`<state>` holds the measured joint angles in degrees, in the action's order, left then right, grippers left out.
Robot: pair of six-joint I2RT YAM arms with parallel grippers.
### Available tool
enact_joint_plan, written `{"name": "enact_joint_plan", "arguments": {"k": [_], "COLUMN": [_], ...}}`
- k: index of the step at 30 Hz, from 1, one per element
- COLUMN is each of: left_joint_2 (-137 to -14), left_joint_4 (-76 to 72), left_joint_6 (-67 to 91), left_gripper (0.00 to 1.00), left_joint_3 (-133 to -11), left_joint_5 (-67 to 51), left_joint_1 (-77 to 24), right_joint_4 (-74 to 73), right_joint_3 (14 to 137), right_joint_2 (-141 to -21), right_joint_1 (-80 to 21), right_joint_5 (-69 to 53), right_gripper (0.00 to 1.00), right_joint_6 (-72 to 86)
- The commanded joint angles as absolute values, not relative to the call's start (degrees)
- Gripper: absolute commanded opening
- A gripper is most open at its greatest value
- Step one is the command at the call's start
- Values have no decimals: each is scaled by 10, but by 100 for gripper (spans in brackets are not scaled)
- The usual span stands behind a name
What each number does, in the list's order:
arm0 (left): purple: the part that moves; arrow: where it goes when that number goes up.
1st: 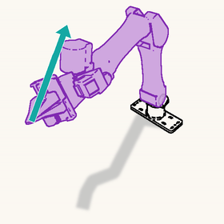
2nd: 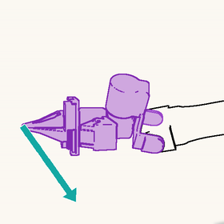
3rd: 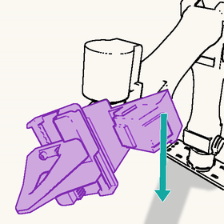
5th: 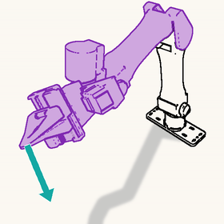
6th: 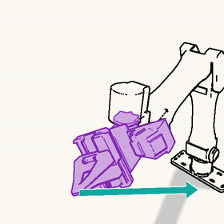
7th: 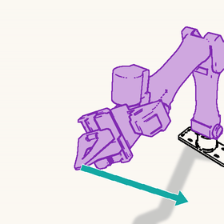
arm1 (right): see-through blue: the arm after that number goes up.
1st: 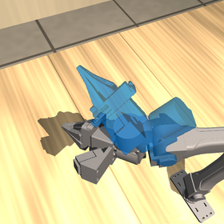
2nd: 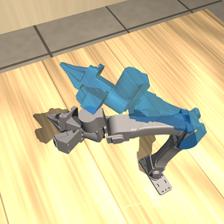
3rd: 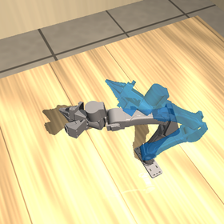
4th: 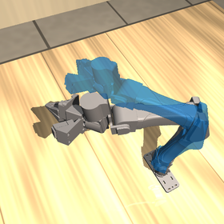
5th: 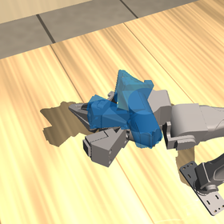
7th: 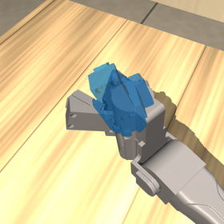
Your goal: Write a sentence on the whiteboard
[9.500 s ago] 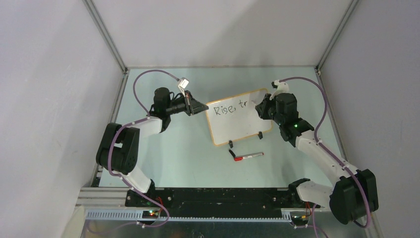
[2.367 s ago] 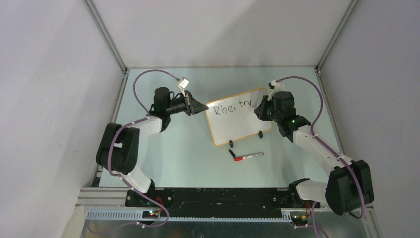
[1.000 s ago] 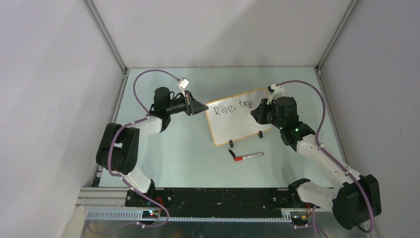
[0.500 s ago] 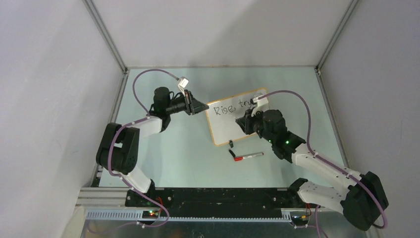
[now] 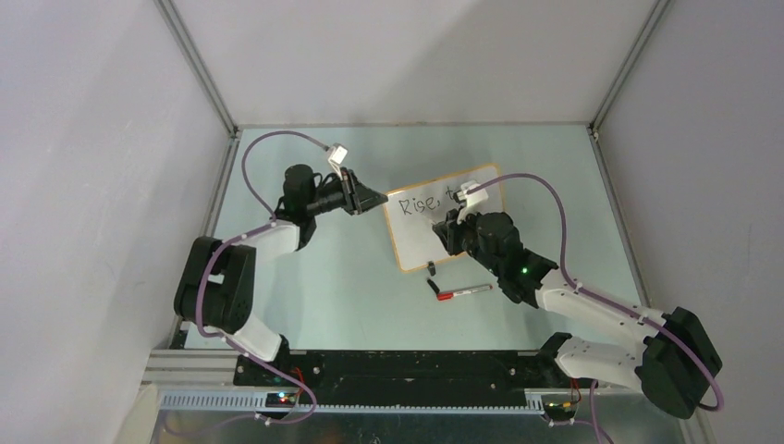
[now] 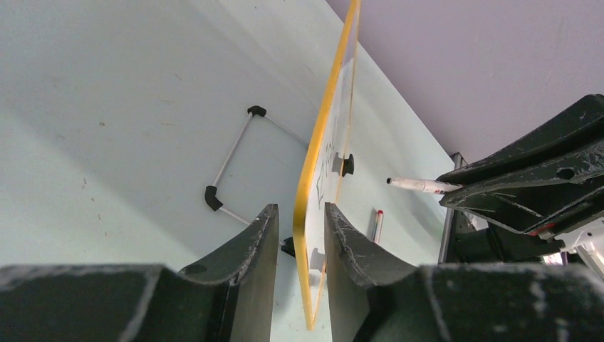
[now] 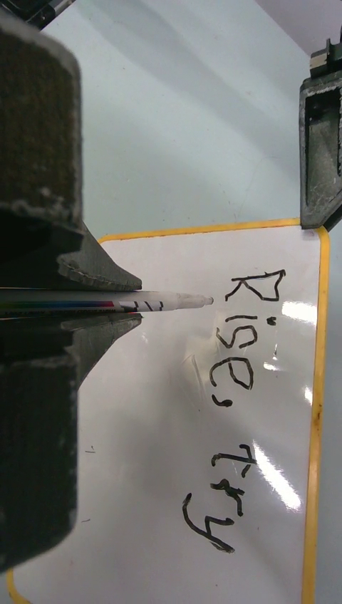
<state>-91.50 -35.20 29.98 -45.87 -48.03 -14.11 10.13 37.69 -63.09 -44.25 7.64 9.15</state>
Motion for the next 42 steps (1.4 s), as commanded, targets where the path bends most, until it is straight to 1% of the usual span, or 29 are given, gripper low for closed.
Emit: {"name": "enact_joint_plan", "arguments": {"k": [1,6,23,26,30,32,42], "left_joint_2": [-877,-875,-856,-856,-838,-831,-823], "left_joint_4": [-362,-407,-472,-495,-473,-462,-405], "left_joint_6": [299,316,329,345,334,329,303], "left_gripper": [35,35,36,36,36,36,35], "left_joint_3": [-445,-430,-368,-368,-375,-381,-404], "left_joint_5": [-447,-446,-444,-453,-456,-455,-450], "left_joint_1": [-142,-145,-144,-144,-143,-143,-142], "right_joint_4": [137,139,168,132,57,50,61], "right_joint_3": [376,373,361,389,461,477,456], "right_joint_2": [-634,-635,-642,-634,-650,-657,-665], "right_joint_1": [-448,-448,-453,-453,-456,-456,-462], "right_joint_5": [96,100,91,80,85,91,97], "right_gripper": [0,0,0,0,0,0,0], "right_joint_6": [87,90,107,118,121,121,129]}}
